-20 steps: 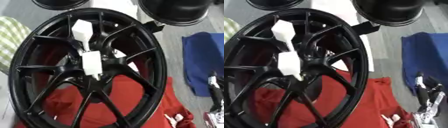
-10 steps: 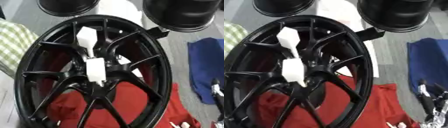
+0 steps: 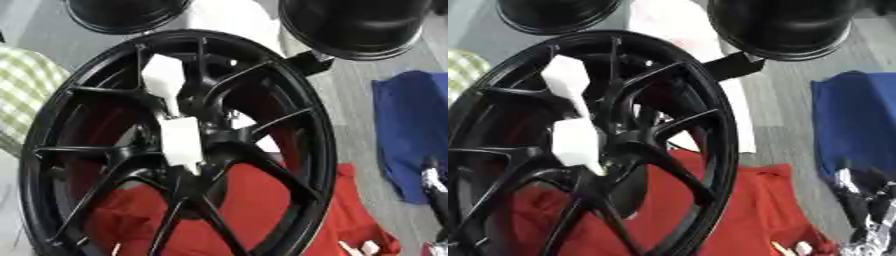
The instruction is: Pull the pin out of the wheel hub.
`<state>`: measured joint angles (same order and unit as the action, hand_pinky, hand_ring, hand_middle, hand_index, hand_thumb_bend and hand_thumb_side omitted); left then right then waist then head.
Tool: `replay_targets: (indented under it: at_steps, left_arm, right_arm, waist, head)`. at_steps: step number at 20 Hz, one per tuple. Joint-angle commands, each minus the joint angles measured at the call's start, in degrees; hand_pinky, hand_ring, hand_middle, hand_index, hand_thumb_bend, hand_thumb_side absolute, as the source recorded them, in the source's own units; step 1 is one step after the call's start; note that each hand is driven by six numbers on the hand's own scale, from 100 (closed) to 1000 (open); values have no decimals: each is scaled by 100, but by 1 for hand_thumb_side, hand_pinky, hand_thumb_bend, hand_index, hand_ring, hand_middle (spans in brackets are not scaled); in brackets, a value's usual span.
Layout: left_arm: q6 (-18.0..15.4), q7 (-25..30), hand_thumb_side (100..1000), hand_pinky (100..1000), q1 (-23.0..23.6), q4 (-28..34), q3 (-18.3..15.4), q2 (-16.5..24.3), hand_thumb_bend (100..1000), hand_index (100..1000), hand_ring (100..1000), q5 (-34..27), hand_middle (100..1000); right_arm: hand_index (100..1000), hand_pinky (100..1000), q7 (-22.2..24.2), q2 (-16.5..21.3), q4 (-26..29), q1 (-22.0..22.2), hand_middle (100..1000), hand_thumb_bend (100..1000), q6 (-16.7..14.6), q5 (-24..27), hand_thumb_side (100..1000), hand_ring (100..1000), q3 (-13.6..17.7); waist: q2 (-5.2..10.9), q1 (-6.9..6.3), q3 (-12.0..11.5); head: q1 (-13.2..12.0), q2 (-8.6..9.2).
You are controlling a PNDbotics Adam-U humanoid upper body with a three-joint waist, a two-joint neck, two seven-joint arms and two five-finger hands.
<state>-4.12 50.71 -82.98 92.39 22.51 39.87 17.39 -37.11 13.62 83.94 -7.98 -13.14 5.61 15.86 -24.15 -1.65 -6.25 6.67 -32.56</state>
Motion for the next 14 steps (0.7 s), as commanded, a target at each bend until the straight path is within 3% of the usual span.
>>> replay_targets:
  at_steps: [1, 10, 12, 14]
  left_arm:
    - [-76, 117, 550, 855, -256, -218, 259, -148, 403, 879, 797, 110, 785]
    - [-317, 125, 527, 860, -428, -654, 583, -527, 505, 898, 802, 100, 785]
    - [-355, 125, 566, 863, -414, -708, 624, -542, 537, 894, 806, 31, 782]
    - [-378, 125, 669, 863, -383, -784, 672, -548, 584, 883, 807, -75, 771]
  right_arm:
    - [667, 572, 10, 140, 143, 10, 599, 518, 26, -66, 313, 674, 10]
    - [667, 571, 66, 164, 97, -3, 597, 517, 36, -30, 312, 672, -51]
    - [667, 571, 71, 170, 89, -8, 597, 516, 31, -21, 312, 671, -59]
    - [667, 571, 81, 173, 83, -12, 596, 515, 30, -17, 312, 670, -72]
  waist:
    - [109, 21, 2]
    - [161, 22, 46]
    - [165, 20, 55]
    - [164, 19, 64]
  head:
    - [5, 91]
    - [-15, 61]
    - [-11, 62]
    - [-3, 61]
